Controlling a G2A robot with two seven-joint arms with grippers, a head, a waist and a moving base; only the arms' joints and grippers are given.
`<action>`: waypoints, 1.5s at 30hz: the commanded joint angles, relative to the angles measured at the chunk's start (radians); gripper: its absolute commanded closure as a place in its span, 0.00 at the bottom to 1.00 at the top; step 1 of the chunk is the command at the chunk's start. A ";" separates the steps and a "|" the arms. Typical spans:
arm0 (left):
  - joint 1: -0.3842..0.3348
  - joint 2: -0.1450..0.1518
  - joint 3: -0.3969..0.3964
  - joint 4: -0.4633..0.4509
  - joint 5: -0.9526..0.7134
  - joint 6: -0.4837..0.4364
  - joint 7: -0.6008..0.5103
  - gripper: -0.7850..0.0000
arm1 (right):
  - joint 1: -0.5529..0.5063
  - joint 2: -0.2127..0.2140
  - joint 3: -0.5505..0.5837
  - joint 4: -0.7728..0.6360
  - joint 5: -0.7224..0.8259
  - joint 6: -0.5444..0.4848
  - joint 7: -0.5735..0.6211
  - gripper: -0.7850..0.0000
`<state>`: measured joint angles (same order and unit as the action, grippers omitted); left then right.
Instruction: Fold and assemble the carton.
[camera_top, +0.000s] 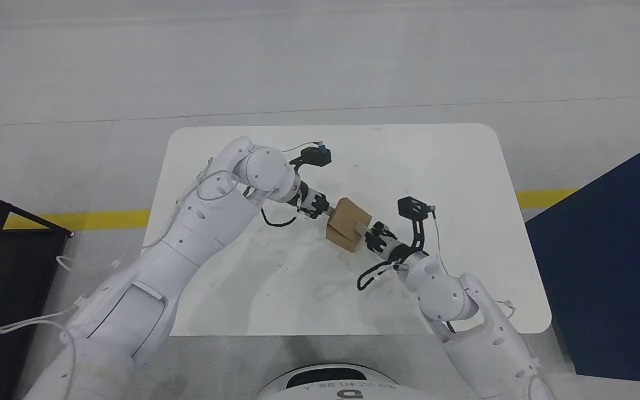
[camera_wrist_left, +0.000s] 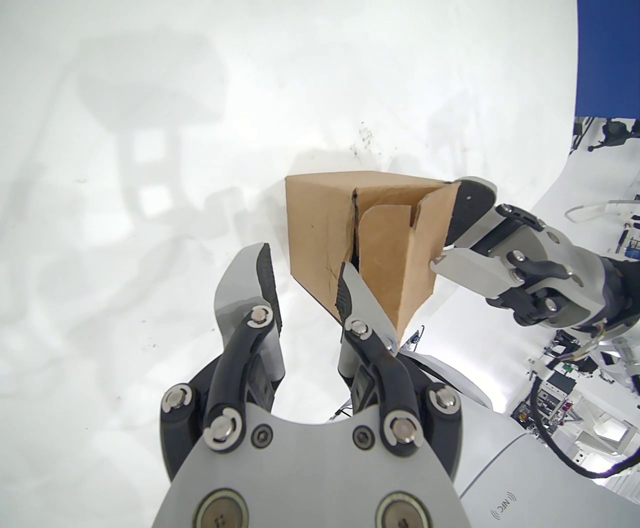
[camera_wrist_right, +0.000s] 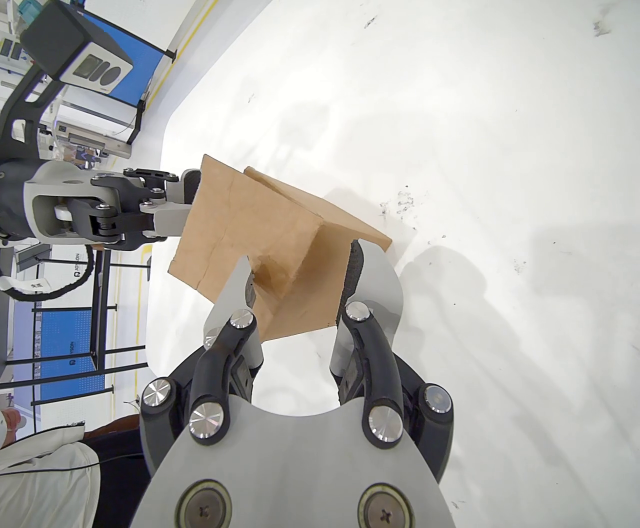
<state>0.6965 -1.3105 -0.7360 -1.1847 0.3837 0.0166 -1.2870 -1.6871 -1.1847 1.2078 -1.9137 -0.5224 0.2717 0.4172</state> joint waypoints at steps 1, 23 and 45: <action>0.006 0.004 -0.004 -0.009 0.008 0.008 -0.005 0.64 | 0.001 0.000 -0.001 0.002 -0.002 0.001 0.002 0.54; -0.013 -0.007 0.025 -0.022 0.014 0.016 -0.015 0.64 | -0.005 0.000 0.002 -0.002 -0.001 -0.005 0.005 0.55; -0.056 -0.028 0.054 0.042 0.012 0.028 -0.028 0.61 | 0.018 -0.001 -0.011 0.010 -0.027 0.003 0.037 0.60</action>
<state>0.6401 -1.3392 -0.6786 -1.1471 0.3971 0.0436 -1.3160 -1.6707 -1.1855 1.1974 -1.9051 -0.5485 0.2742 0.4535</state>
